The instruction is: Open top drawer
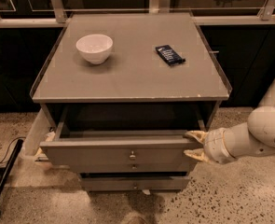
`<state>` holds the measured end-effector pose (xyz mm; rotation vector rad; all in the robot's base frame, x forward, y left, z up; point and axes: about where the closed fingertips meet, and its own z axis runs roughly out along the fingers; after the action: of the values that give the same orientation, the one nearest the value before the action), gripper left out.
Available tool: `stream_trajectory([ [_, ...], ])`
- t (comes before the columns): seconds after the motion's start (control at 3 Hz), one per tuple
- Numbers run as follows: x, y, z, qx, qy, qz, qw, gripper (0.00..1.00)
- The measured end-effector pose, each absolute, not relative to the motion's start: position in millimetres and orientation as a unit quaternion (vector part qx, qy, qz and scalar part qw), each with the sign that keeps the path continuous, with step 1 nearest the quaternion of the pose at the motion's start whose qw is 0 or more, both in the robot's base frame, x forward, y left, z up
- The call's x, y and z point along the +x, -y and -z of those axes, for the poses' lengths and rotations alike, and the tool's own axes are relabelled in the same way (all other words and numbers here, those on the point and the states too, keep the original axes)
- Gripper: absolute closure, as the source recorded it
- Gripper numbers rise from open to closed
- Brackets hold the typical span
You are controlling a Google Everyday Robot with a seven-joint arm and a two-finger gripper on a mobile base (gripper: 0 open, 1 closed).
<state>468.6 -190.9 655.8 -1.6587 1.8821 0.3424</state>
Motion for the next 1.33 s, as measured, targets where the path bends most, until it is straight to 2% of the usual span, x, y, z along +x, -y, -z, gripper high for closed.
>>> stream_trajectory([
  [1.0,469.1,189.9,-661.0,-0.627,-0.707,-0.133,0.299,1.0],
  [1.33,469.1,189.9,-661.2,-0.627,-0.707,-0.133,0.299,0.81],
])
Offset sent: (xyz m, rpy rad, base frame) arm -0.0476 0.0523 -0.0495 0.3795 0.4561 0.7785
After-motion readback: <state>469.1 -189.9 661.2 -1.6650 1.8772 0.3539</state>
